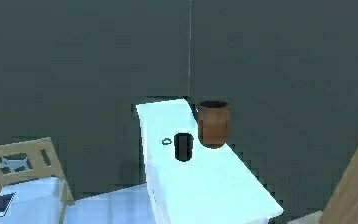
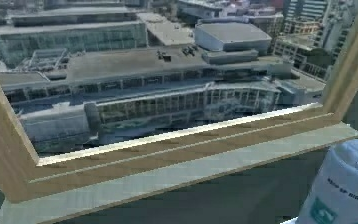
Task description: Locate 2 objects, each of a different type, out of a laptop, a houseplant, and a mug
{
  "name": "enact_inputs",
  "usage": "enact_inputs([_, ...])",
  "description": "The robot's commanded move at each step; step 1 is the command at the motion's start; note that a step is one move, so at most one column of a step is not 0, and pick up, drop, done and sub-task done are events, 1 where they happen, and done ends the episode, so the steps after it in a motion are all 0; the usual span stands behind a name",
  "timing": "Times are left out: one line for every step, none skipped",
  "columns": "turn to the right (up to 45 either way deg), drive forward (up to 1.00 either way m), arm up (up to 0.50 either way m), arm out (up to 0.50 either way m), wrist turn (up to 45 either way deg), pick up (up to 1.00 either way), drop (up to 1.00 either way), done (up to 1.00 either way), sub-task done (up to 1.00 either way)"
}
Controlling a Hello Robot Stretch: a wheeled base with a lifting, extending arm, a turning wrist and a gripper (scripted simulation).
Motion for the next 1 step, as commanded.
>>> enact_inputs([0.0,0.0,0.0,0.0,0.0,0.0,0.0,1.0,0.0])
